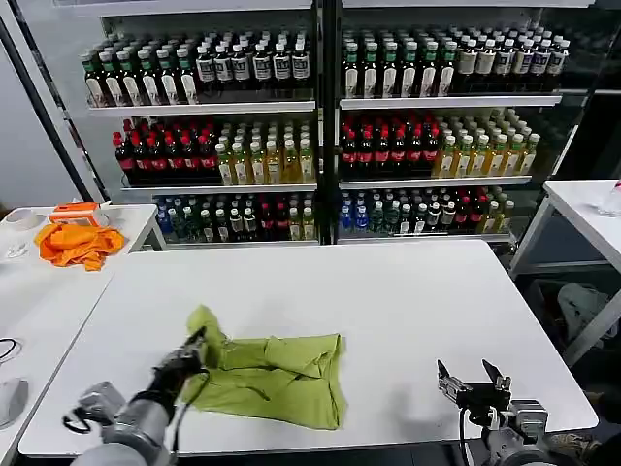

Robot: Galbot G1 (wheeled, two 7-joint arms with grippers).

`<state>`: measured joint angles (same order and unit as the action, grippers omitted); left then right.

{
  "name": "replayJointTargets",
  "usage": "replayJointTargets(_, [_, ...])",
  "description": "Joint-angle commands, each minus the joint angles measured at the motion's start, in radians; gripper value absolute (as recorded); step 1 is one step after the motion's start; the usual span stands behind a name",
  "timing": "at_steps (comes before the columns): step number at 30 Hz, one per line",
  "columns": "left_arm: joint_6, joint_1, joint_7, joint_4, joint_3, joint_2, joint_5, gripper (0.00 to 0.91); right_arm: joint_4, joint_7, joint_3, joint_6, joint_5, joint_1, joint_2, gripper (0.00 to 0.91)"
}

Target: Fold and organize the clothes.

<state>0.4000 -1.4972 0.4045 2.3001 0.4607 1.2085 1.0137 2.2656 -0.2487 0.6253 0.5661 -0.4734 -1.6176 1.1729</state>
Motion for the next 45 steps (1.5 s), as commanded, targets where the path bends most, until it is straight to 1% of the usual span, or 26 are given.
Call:
replayJointTargets(1, [-0.007,0.088,-0.004,-0.105,-0.321,0.101,-0.066,0.020,-0.002,0.000,0.001,-0.001,0.000,0.004,-0.001,0.907])
replayJointTargets(6, [-0.011,0.130,-0.007,-0.210,-0.381,0.122,-0.188,0.020,-0.007,0.000,-0.001,-0.001,0.000,0.009,0.000,0.907])
replayJointTargets(7, [-0.009,0.136,-0.009,-0.219,-0.390,0.124,-0.209,0.131,-0.008,0.000,-0.002,-0.001,0.000,0.010,0.000,0.907])
replayJointTargets(8, [0.004,0.143,-0.010,-0.240,-0.402,0.126,-0.234,0.333,-0.010,0.000,-0.002,-0.001,0.000,0.011,0.000,0.907])
replayJointTargets(9, [0.015,0.149,-0.015,-0.248,-0.418,0.127,-0.257,0.564,-0.013,0.000,-0.003,-0.001,0.000,0.013,0.000,0.907])
replayJointTargets(10, [0.013,0.151,-0.023,-0.252,-0.432,0.129,-0.279,0.907,-0.014,0.000,-0.003,-0.001,0.000,0.014,0.000,0.907])
replayJointTargets(16, [-0.011,0.193,-0.059,-0.276,-0.474,0.157,-0.337,0.907,-0.022,-0.001,-0.012,0.000,0.001,0.024,0.002,0.907])
replayJointTargets(20, [-0.011,0.199,-0.056,-0.274,-0.453,0.178,-0.348,0.907,-0.027,-0.001,-0.012,0.001,0.001,0.030,0.002,0.907])
replayJointTargets(22, [-0.006,0.165,-0.057,-0.242,-0.419,0.180,-0.344,0.907,-0.029,-0.001,-0.012,0.002,0.000,0.033,0.000,0.907])
replayJointTargets(26, [0.002,0.076,-0.063,-0.124,-0.353,0.133,-0.344,0.907,-0.034,0.000,-0.009,0.002,-0.004,0.040,-0.004,0.907])
replayJointTargets(30, [0.003,0.036,-0.045,-0.058,-0.202,0.075,-0.364,0.907,-0.043,0.000,-0.013,0.002,-0.004,0.051,-0.001,0.907])
replayJointTargets(32, [0.003,0.027,-0.034,-0.065,-0.107,0.052,-0.359,0.907,-0.045,-0.001,-0.019,0.002,-0.003,0.056,0.003,0.907])
replayJointTargets(36, [0.016,0.017,-0.029,-0.150,0.004,0.018,-0.351,0.907,-0.050,-0.001,-0.025,0.002,-0.002,0.062,0.006,0.907])
replayJointTargets(40, [0.039,0.012,-0.031,-0.206,0.003,0.012,-0.330,0.907,-0.054,-0.001,-0.026,0.003,-0.002,0.067,0.005,0.907])
replayJointTargets(45, [0.053,0.030,-0.037,-0.255,-0.035,0.043,-0.303,0.907,-0.049,-0.001,-0.023,0.003,-0.002,0.062,0.006,0.907])
